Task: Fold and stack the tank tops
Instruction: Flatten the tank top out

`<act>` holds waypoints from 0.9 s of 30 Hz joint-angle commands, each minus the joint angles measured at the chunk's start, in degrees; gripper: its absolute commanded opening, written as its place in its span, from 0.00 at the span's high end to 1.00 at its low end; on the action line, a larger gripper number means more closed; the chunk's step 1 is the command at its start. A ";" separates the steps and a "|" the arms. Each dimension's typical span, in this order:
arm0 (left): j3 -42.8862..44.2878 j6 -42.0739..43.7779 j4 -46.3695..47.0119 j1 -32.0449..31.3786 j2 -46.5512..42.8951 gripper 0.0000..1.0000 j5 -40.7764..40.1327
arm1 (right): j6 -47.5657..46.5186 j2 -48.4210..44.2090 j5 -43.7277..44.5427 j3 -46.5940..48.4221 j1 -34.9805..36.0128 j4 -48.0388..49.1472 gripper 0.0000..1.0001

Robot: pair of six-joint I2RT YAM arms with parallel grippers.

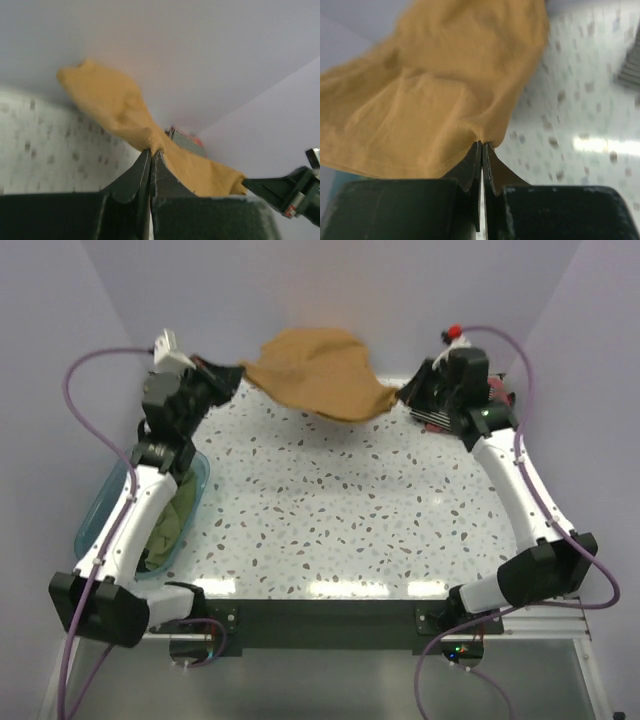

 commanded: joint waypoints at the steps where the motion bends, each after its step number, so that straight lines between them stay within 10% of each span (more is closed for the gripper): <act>1: -23.09 -9.15 3.00 0.02 -6.10 1.00 2.01 | 2.54 -3.55 -0.76 -19.96 0.02 -0.60 1.00; 4: -44.64 -13.55 4.15 -0.51 -14.45 0.98 4.47 | 1.04 -6.72 0.56 -34.74 0.19 -0.95 1.00; 11: -57.62 -8.39 -8.23 -1.83 -24.48 0.45 7.04 | -0.89 -14.35 3.36 -49.26 0.19 -3.49 0.28; 17: -48.74 -3.02 -16.60 -1.83 -23.98 0.42 -1.23 | -0.36 -16.67 7.06 -48.48 0.63 -5.26 0.28; 27: -39.24 4.89 -11.50 -3.14 3.52 0.50 -3.07 | -1.77 -1.56 11.38 -45.76 0.63 5.28 0.37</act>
